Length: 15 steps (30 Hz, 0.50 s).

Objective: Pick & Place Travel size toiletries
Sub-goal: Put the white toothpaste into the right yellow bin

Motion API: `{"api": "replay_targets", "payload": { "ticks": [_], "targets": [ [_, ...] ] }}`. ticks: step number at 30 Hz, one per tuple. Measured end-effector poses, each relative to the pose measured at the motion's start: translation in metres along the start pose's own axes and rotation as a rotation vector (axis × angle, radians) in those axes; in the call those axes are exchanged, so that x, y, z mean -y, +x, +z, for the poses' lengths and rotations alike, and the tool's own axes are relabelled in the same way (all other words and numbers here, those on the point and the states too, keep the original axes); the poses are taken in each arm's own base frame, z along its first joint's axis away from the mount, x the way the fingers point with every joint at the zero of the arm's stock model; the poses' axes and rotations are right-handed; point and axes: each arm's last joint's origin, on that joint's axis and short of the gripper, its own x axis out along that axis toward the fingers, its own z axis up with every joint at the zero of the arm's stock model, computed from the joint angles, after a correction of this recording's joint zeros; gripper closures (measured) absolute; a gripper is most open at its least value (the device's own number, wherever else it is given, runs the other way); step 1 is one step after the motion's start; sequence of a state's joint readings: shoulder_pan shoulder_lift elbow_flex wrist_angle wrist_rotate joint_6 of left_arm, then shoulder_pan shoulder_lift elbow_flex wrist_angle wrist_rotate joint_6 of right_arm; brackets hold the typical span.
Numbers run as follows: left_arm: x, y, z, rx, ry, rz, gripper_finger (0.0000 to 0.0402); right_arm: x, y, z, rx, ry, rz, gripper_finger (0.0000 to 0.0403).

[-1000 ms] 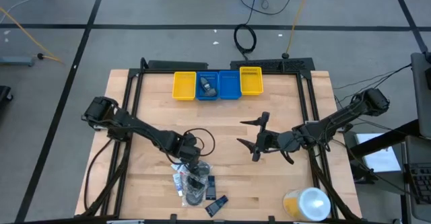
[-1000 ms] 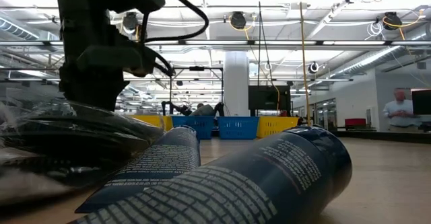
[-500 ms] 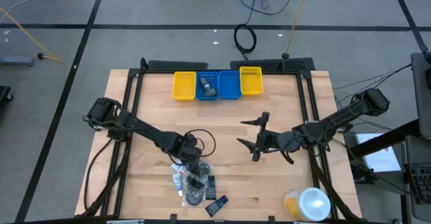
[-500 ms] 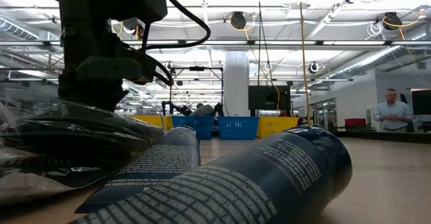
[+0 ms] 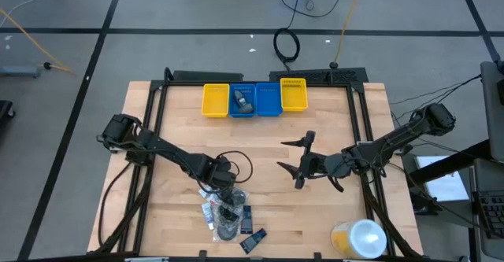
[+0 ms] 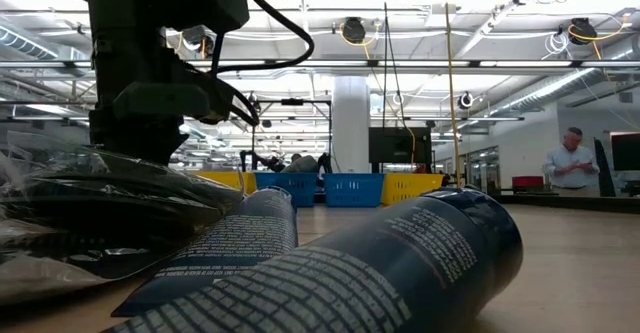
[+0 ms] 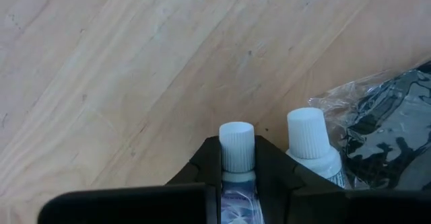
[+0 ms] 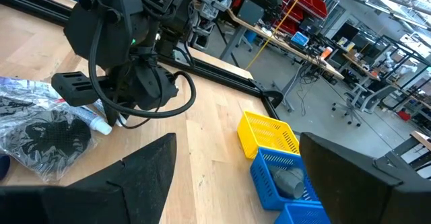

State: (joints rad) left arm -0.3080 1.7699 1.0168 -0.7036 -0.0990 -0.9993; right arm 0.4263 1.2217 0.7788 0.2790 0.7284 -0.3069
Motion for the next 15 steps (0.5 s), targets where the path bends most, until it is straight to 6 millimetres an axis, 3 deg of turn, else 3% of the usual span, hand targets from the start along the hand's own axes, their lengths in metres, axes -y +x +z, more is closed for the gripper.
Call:
{"api": "replay_targets", "payload": {
  "ticks": [6,15],
  "targets": [
    [-0.003,-0.008,0.004,0.02,-0.014,-0.02,0.0347,0.0,0.0,0.0,0.0,0.001,0.0,0.0094],
    [-0.016,-0.052,0.024,0.263,0.025,-0.099,0.0357,-0.005,0.003,-0.003,-0.005,0.03,0.044,0.0094]
  ]
}}
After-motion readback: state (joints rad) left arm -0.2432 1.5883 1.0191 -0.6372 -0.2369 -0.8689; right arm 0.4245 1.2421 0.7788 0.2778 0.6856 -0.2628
